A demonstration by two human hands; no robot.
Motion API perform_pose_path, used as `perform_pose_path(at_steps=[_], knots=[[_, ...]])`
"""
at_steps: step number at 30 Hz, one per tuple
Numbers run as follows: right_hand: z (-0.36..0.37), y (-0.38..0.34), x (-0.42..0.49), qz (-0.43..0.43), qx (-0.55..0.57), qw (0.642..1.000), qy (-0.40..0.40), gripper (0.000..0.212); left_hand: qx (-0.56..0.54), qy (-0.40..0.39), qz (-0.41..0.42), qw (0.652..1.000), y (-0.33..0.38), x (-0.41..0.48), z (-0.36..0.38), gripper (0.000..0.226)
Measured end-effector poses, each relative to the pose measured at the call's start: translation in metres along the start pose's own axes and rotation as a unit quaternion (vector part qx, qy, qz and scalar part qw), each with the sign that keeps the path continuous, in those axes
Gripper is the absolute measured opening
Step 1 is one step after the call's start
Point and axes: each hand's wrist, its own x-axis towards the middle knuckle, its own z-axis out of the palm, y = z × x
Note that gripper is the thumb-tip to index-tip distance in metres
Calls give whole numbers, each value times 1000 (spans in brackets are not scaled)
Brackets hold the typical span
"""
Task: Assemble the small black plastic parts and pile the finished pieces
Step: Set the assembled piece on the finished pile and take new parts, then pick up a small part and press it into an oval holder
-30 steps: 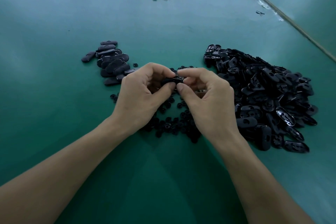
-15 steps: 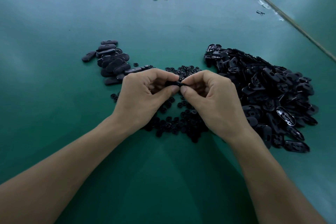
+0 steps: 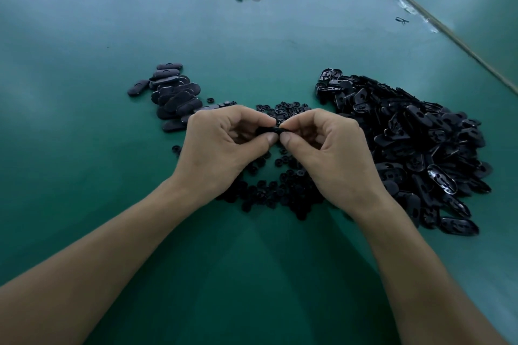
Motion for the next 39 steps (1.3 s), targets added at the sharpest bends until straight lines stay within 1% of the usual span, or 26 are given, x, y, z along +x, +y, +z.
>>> perform_pose_path(at_steps=[3, 5, 7, 8, 10, 12, 14, 15, 17, 21, 24, 26, 30, 32, 35, 37, 39], knots=[[-1, -1, 0, -4, -6, 1000, -8, 13, 4, 9, -3, 1000, 1, 1, 0, 18], [-1, -1, 1, -10, -19, 1000, -1, 8, 8, 10, -2, 1000, 3, 1, 0, 17], [-4, 1, 2, -22, -75, 996, 38, 8, 22, 20, 10, 1000, 6, 1, 1, 20], [-7, 3, 3, -23, -132, 989, 61, 14, 30, 31, 14, 999, 7, 2, 1, 22], [-13, 10, 5, -3, -276, 958, 80, 31, 34, 60, 10, 998, 7, 6, -3, 22], [-17, 18, 5, 61, -381, 921, 60, 44, 41, 98, 0, 994, 6, 13, -11, 22], [-17, 20, 5, 119, -423, 898, 33, 49, 51, 129, -16, 990, 2, 20, -20, 22], [-16, 21, 4, 134, -434, 890, 24, 49, 57, 138, -25, 988, 0, 23, -24, 23], [-14, 21, 4, 140, -449, 882, 19, 48, 74, 150, -43, 985, -6, 29, -34, 23], [-14, 19, 5, 141, -455, 879, 30, 48, 99, 170, -91, 976, -20, 37, -52, 22], [-13, 17, 6, 159, -446, 880, 47, 40, 107, 189, -110, 970, -31, 40, -63, 25], [-14, 17, 6, 168, -441, 880, 49, 37, 132, 196, -107, 966, -35, 41, -68, 26], [-16, 17, 6, 173, -427, 886, 58, 38, 221, 203, -81, 951, -38, 38, -74, 25], [-17, 19, 6, 166, -430, 885, 62, 38, 263, 202, -82, 940, -37, 36, -76, 25], [-18, 21, 6, 151, -425, 889, 78, 37, 315, 195, -87, 925, -39, 36, -76, 31], [-19, 21, 5, 142, -416, 894, 93, 35, 332, 190, -84, 920, -39, 36, -76, 34], [-20, 22, 6, 129, -406, 898, 109, 32, 325, 194, -76, 922, -36, 36, -72, 29]])
